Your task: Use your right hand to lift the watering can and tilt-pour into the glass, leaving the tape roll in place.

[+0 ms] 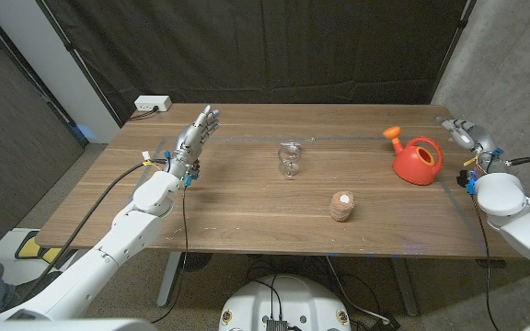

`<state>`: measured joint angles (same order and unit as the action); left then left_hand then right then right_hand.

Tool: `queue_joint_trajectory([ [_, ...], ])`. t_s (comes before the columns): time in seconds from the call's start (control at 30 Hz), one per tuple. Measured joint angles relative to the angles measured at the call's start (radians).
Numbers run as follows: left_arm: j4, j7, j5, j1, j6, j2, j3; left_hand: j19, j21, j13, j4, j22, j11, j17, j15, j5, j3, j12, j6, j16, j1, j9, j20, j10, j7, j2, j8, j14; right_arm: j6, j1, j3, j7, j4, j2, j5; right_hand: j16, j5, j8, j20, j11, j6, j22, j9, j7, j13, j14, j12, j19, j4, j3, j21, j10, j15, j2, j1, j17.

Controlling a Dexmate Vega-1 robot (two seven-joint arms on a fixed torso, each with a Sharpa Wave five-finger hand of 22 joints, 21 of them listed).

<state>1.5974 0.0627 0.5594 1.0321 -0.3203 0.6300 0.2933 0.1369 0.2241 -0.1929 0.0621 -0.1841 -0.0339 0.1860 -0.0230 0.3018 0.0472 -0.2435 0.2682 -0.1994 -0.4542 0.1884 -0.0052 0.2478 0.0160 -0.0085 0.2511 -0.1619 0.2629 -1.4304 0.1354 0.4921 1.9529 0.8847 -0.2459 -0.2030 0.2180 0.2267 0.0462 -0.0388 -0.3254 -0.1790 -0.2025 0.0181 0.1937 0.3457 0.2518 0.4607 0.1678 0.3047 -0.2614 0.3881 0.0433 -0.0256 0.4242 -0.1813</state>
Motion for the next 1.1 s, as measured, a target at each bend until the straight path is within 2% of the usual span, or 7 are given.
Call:
queue_joint_trajectory([
  [0.23, 0.004, -0.001, 0.008, 0.003, 0.004, 0.0, 0.0, -0.005, 0.0, 0.0, 0.003, 0.0, -0.005, 0.0, 0.0, 0.0, -0.003, 0.0, 0.009, 0.0, 0.0, 0.0, 0.005, 0.005, -0.002, 0.0, 0.0, 0.0, 0.037, 0.0, -0.017, -0.015, 0.005, 0.036, 0.012, 0.0, 0.005, 0.007, 0.0, 0.001, -0.023, 0.0, 0.0, 0.002, 0.0, 0.012, 0.004, 0.014, 0.015, 0.011, 0.007, 0.015, 0.001, -0.012, 0.072, 0.0],
  [0.33, 0.006, -0.002, 0.011, 0.005, 0.006, -0.001, 0.0, -0.005, 0.0, 0.0, 0.003, 0.0, -0.005, 0.0, 0.0, 0.0, -0.003, 0.0, 0.009, 0.0, 0.0, 0.0, 0.005, 0.005, -0.002, 0.0, 0.0, 0.0, 0.069, 0.003, -0.023, -0.023, 0.009, 0.047, 0.019, 0.0, 0.005, 0.007, 0.0, 0.009, -0.029, 0.0, -0.005, -0.004, 0.0, 0.021, 0.003, 0.021, 0.019, 0.016, 0.007, 0.024, 0.0, -0.013, 0.107, 0.0],
  [0.5, 0.007, -0.004, 0.015, 0.007, 0.009, -0.002, 0.0, -0.005, 0.0, 0.0, 0.003, 0.0, -0.005, 0.0, 0.0, 0.0, -0.003, 0.0, 0.011, 0.0, 0.0, 0.0, 0.005, 0.005, -0.004, 0.0, 0.0, 0.0, 0.116, 0.013, -0.04, -0.028, 0.015, 0.066, 0.027, 0.0, 0.019, 0.013, 0.002, 0.029, -0.052, 0.0, -0.005, -0.009, 0.0, 0.058, 0.007, 0.059, 0.018, 0.043, 0.007, 0.044, 0.0, -0.02, 0.228, 0.0],
  [0.6, 0.007, -0.005, 0.018, 0.008, 0.011, -0.003, 0.0, -0.005, 0.0, 0.0, 0.007, 0.0, -0.002, 0.0, 0.0, 0.0, -0.007, 0.0, 0.018, 0.0, 0.008, 0.0, 0.005, 0.009, -0.004, 0.008, -0.004, 0.0, 0.142, 0.022, -0.054, -0.029, 0.016, 0.078, 0.031, 0.0, 0.022, 0.015, 0.006, 0.034, -0.076, -0.002, -0.005, -0.019, 0.0, 0.087, 0.015, 0.084, 0.012, 0.05, 0.007, 0.07, 0.001, -0.022, 0.283, 0.0],
  [0.8, 0.005, -0.01, 0.022, 0.008, 0.013, -0.005, 0.0, -0.005, 0.0, 0.0, 0.007, 0.0, -0.002, 0.0, 0.0, 0.0, -0.007, 0.008, 0.018, 0.0, 0.008, 0.0, 0.005, 0.009, -0.003, 0.008, -0.004, 0.0, 0.175, 0.041, -0.079, -0.032, 0.018, 0.097, 0.035, -0.016, 0.023, 0.026, 0.007, 0.041, -0.106, -0.005, -0.009, -0.027, 0.0, 0.141, 0.022, 0.134, 0.005, 0.057, -0.004, 0.107, 0.003, -0.013, 0.304, -0.003],
  [0.9, 0.0, -0.013, 0.024, 0.004, 0.013, -0.007, 0.001, -0.005, 0.0, 0.0, 0.007, 0.0, -0.002, 0.0, 0.0, -0.005, -0.007, 0.008, 0.018, 0.0, 0.008, 0.0, 0.005, 0.009, -0.004, 0.008, -0.004, 0.0, 0.188, 0.05, -0.091, -0.034, 0.02, 0.106, 0.036, -0.025, 0.023, 0.031, 0.011, 0.048, -0.127, -0.008, -0.011, -0.032, 0.0, 0.177, 0.029, 0.166, -0.005, 0.058, -0.013, 0.131, 0.005, -0.012, 0.317, -0.008],
  [1.1, -0.012, -0.021, 0.028, -0.007, 0.013, -0.013, 0.006, -0.005, 0.0, 0.0, 0.011, 0.0, -0.002, 0.0, 0.0, -0.008, -0.011, 0.008, 0.022, 0.0, 0.008, 0.0, 0.013, 0.009, -0.007, 0.008, -0.004, 0.0, 0.215, 0.067, -0.115, -0.034, 0.021, 0.119, 0.037, -0.056, 0.01, 0.053, 0.021, 0.062, -0.204, -0.014, -0.023, -0.051, 0.003, 0.293, 0.056, 0.253, -0.014, 0.066, -0.041, 0.218, 0.014, 0.024, 0.363, -0.017],
])
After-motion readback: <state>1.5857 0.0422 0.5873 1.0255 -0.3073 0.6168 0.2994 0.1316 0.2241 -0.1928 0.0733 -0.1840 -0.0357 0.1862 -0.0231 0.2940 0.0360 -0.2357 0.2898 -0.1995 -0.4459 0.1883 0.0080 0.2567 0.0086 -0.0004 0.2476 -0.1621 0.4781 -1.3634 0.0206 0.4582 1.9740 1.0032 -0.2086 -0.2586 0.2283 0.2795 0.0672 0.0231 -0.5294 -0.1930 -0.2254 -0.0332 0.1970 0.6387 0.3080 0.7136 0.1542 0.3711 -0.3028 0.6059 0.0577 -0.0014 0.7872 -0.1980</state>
